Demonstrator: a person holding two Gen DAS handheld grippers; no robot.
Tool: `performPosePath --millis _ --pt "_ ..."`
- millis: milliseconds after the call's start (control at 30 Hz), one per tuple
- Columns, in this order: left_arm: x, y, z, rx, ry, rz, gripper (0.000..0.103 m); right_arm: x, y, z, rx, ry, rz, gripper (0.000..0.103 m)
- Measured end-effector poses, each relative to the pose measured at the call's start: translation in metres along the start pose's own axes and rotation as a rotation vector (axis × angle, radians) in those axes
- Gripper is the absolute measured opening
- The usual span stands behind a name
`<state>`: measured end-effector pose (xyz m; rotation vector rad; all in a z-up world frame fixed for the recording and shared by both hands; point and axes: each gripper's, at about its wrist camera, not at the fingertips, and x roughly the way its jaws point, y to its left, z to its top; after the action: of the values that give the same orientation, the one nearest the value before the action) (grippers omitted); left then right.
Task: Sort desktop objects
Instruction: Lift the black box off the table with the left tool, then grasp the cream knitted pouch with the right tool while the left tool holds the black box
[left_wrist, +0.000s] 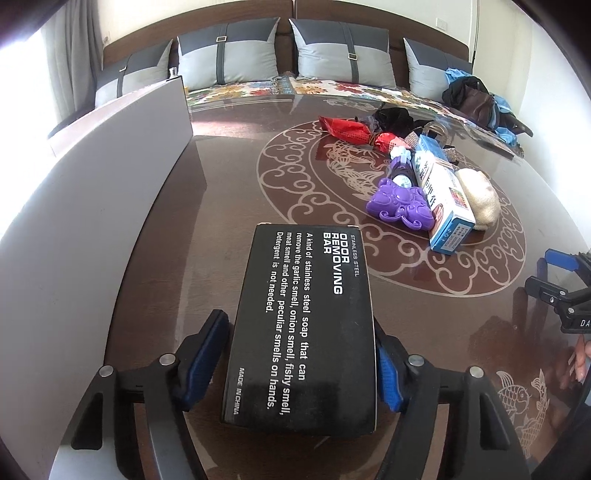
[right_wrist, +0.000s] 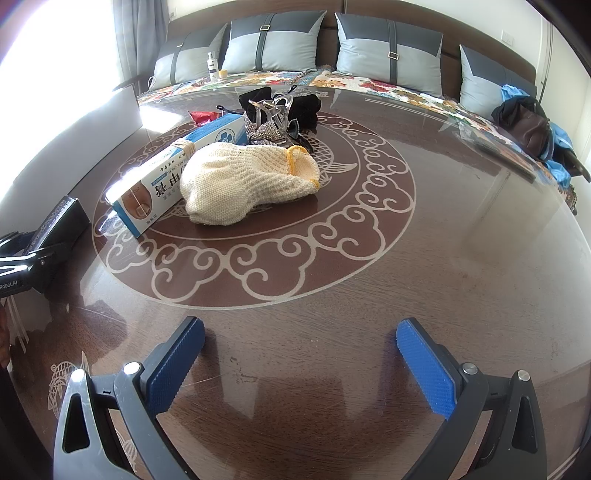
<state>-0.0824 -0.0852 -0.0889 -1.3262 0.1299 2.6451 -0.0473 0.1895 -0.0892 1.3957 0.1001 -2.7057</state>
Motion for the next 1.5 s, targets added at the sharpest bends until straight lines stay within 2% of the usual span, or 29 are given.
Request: performPosePath --millis 67,100,200,267,367,433,467,500,533,600,733,800,833,900,1000,1100,1167,1200,1233,1433,1467,1500 --pt "0.0 0.001 0.0 0.0 -0.003 0.0 0.07 -0.001 -0.001 0.001 0.016 0.002 -0.001 0.103" --pt "0.0 0.001 0.0 -0.001 -0.005 -0.001 0.07 -0.001 -0.004 0.004 0.066 0.013 0.006 0.103" --pt "0.0 0.001 0.0 -0.003 -0.01 0.002 0.07 -0.003 -0.013 0.029 0.267 -0.008 0.166 0.103" --pt "0.0 0.0 0.0 -0.003 -0.01 0.002 0.07 0.005 -0.009 0.053 0.333 -0.013 0.164 0.103" --pt "0.0 0.0 0.0 -0.003 -0.011 0.002 0.07 0.03 0.01 0.087 0.312 0.025 0.145 0.103" --pt "0.0 0.0 0.0 -0.003 -0.011 0.002 0.07 0.045 0.025 0.097 0.263 0.058 0.162 0.1" --pt "0.0 0.0 0.0 -0.003 -0.011 0.002 0.07 0.05 0.031 0.098 0.232 0.072 0.156 0.092" --pt "0.0 0.0 0.0 -0.004 -0.012 0.002 0.07 0.047 0.036 0.098 0.181 0.057 0.131 0.069" --pt "0.0 0.0 0.0 -0.003 -0.012 0.002 0.07 0.044 0.041 0.097 0.141 0.057 0.145 0.061" --pt "0.0 0.0 0.0 -0.004 -0.012 0.001 0.07 0.037 0.039 0.09 0.111 0.067 0.176 0.055" --pt "-0.001 0.0 0.0 -0.004 -0.012 -0.002 0.07 0.013 0.031 0.055 0.024 0.098 0.241 0.054" --pt "-0.001 0.0 0.0 -0.004 -0.012 -0.002 0.07 0.0 0.026 0.036 -0.055 0.122 0.288 0.055" --pt "-0.001 -0.001 0.0 -0.004 -0.012 -0.002 0.07 -0.007 0.023 0.028 -0.101 0.126 0.283 0.055" --pt "-0.001 0.0 0.0 -0.004 -0.012 -0.001 0.07 -0.017 0.013 0.017 -0.162 0.13 0.262 0.066" --pt "-0.001 -0.001 -0.001 -0.002 -0.011 0.001 0.07 -0.033 -0.02 0.013 -0.071 0.098 0.246 0.087" --pt "-0.001 -0.001 -0.001 -0.003 -0.011 -0.001 0.07 -0.046 -0.057 0.01 0.135 0.047 0.283 0.093" --pt "-0.002 -0.002 0.0 0.0 -0.014 -0.008 0.064 -0.045 -0.061 0.008 0.202 0.064 0.292 0.093" --pt "-0.003 -0.003 -0.001 0.008 -0.016 -0.007 0.058 -0.043 -0.055 0.009 0.21 0.079 0.281 0.093" --pt "-0.003 -0.004 -0.001 0.011 -0.013 -0.006 0.058 -0.04 -0.049 0.01 0.209 0.088 0.272 0.093" --pt "-0.017 0.002 -0.009 -0.045 -0.02 -0.053 0.058 -0.018 0.016 0.016 0.069 0.083 0.18 0.093" --pt "-0.023 0.002 -0.01 -0.05 -0.031 -0.054 0.058 -0.013 0.026 0.016 0.028 0.09 0.137 0.089" --pt "-0.029 0.003 -0.011 -0.054 -0.045 -0.059 0.058 -0.011 0.032 0.015 -0.005 0.093 0.095 0.064"
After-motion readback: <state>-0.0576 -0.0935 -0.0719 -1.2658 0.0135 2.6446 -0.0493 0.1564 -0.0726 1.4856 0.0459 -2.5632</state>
